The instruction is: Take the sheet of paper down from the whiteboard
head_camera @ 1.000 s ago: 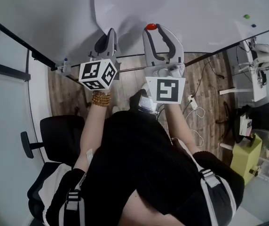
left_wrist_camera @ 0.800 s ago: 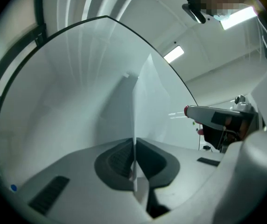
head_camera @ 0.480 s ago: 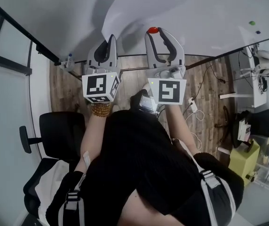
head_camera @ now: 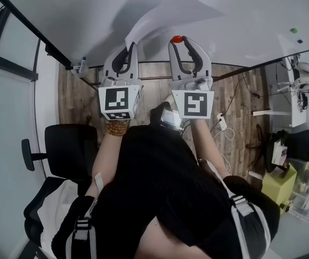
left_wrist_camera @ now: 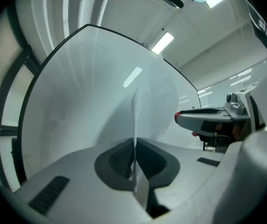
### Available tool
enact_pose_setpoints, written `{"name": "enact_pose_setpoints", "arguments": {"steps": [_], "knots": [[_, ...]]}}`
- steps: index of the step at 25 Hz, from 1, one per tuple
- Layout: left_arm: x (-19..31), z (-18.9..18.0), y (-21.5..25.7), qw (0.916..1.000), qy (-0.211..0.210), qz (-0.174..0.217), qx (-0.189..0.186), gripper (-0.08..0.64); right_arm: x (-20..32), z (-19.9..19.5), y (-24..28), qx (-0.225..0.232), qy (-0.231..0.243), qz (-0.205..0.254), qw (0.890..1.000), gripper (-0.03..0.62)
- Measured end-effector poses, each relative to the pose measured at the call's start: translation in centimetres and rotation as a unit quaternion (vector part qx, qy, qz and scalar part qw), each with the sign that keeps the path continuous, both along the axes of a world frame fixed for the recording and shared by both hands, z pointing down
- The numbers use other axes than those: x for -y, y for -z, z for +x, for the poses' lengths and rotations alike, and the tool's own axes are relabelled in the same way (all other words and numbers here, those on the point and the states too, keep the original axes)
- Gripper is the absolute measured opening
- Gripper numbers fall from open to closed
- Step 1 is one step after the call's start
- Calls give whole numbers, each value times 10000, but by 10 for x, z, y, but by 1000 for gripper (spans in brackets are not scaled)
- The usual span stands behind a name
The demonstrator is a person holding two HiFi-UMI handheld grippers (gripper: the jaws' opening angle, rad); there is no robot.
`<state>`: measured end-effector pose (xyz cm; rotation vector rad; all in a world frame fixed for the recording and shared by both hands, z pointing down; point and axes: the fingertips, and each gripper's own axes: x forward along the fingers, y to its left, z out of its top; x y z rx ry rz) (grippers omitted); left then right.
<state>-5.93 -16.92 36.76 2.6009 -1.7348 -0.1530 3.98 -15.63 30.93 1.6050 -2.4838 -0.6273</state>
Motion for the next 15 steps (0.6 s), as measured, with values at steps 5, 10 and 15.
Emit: {"name": "enact_pose_setpoints", "arguments": {"steps": [5, 10, 15], "knots": [[-3, 7, -2, 9995, -12, 43, 322, 12, -2, 1, -13, -140, 26, -111, 9998, 110], [-6, 14, -3, 9983, -17, 60, 573, 12, -6, 5, -22, -122, 62, -221, 9997, 109], [-9, 18, -5, 9975, -3, 58, 704, 12, -7, 9, -32, 40, 77, -460, 9989, 109]]}}
